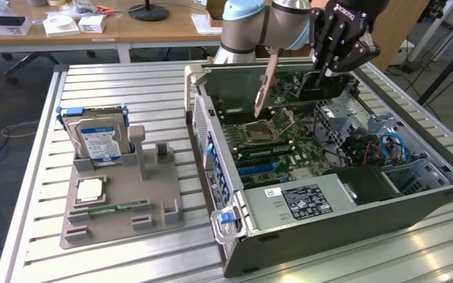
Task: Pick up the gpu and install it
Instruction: 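Insert the gpu into the slot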
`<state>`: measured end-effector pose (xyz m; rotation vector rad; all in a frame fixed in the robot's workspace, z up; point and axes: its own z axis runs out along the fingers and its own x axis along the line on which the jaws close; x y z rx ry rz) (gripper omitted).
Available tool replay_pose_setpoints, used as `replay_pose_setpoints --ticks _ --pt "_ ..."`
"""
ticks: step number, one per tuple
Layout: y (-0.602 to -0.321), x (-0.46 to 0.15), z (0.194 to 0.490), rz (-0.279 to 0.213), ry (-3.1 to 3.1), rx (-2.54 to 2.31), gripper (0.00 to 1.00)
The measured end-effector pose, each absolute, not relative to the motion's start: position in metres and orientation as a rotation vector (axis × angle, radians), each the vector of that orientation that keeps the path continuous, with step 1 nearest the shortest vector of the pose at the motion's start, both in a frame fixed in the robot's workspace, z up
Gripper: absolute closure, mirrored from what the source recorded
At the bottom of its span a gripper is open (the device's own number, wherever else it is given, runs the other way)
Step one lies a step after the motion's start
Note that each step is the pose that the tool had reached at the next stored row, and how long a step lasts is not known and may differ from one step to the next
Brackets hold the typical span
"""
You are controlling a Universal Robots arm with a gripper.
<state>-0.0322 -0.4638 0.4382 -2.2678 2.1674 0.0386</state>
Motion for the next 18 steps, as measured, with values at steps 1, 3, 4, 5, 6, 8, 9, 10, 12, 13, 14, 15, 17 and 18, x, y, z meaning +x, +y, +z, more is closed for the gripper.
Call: replay_pose_setpoints --ticks 1,3,4,5,6,8,9,10,12,13,14,15,17,18 --pt "-0.464 -0.033 0.438 0.025 2.161 -2.262 0.74" --pt "-0.464 -0.035 0.437 0.005 2.153 -2.253 0.74" --pt "-0.464 -0.036 0.436 0.005 2.153 -2.253 0.74" --pt "-0.464 -0.036 0.436 0.004 2.156 -2.250 0.74" --pt "-0.464 -0.036 0.435 0.004 2.168 -2.239 0.74" --pt "-0.463 -0.037 0.434 0.004 2.198 -2.209 0.74" --pt "-0.463 -0.037 0.434 0.003 2.212 -2.195 0.74" --pt "-0.463 -0.037 0.434 0.003 2.225 -2.182 0.74" --pt "-0.463 -0.037 0.434 0.003 2.228 -2.179 0.74" --pt "-0.463 -0.037 0.433 0.003 2.228 -2.179 0.74" --pt "-0.463 -0.037 0.432 0.003 2.228 -2.179 0.74" --pt "-0.463 -0.037 0.431 0.003 2.228 -2.179 0.74" --pt "-0.463 -0.037 0.428 0.003 2.228 -2.178 0.74" --pt "-0.463 -0.037 0.426 0.004 2.228 -2.179 0.74"
